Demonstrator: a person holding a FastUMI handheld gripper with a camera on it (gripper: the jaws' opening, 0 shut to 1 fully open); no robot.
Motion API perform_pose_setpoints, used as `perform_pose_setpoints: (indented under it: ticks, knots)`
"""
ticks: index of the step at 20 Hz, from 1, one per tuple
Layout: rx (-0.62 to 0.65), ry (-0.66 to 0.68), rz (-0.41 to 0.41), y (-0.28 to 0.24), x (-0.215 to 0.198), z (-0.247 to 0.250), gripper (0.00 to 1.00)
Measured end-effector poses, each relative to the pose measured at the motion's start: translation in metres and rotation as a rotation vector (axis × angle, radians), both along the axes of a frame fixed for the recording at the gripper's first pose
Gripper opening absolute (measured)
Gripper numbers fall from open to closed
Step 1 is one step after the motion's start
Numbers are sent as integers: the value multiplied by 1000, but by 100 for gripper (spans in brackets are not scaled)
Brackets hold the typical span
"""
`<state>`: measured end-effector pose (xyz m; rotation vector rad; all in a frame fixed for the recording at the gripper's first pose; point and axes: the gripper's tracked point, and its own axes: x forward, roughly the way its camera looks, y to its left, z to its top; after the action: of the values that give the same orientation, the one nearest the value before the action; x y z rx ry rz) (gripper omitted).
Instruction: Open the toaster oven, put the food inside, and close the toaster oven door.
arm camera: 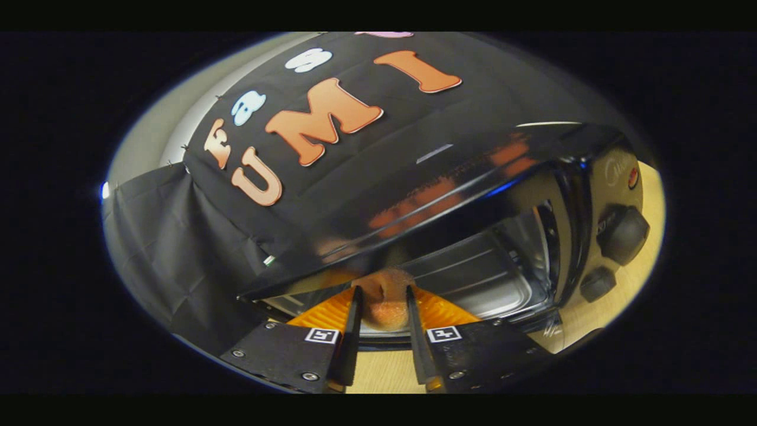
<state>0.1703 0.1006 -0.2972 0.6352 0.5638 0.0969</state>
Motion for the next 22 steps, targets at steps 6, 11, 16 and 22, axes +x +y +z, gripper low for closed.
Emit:
perform_pose_setpoints:
  ticks: [6, 11, 16, 22]
  knots:
    - [-252, -19, 29, -11, 0, -13, 59]
    - [-360, -103, 64, -10, -2, 9, 80]
    - [-401, -102, 83, -15, -13, 16, 84]
    - [-481, -119, 126, -29, -78, 34, 84]
